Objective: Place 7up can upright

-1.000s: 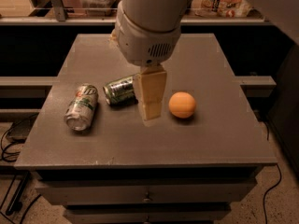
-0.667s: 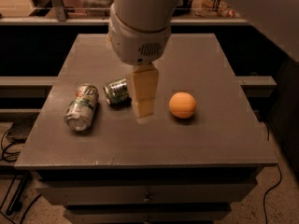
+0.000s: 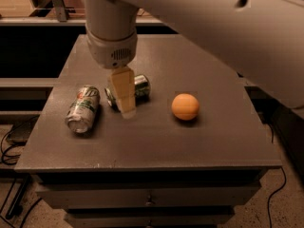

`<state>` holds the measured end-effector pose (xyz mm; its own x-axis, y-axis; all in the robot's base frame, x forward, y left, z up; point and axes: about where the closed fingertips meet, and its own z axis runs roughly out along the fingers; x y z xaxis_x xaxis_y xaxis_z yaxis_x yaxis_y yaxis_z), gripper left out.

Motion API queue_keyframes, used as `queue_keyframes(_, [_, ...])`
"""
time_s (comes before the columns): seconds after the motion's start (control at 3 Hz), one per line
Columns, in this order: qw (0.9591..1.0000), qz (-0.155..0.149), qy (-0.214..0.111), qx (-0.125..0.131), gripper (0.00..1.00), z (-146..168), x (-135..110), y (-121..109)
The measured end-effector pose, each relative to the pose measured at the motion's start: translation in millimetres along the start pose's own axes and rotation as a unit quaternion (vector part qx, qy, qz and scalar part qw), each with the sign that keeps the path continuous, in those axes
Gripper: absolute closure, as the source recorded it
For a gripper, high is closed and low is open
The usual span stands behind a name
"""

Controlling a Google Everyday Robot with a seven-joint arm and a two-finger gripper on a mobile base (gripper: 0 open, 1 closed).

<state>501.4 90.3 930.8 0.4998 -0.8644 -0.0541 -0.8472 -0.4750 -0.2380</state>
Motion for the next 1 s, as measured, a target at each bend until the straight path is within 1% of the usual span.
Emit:
queue_keyframes(0.33, [0.9995,-0.004,0.029,-0.011,0.0,34,12,-20])
queue_keyframes(0.67, [0.9977,0.006,0.066,-0.013,0.0,58,30,-33])
queue_keyframes(1.0, [0.9944,0.019,0.103,-0.01,0.0,72,48,-38])
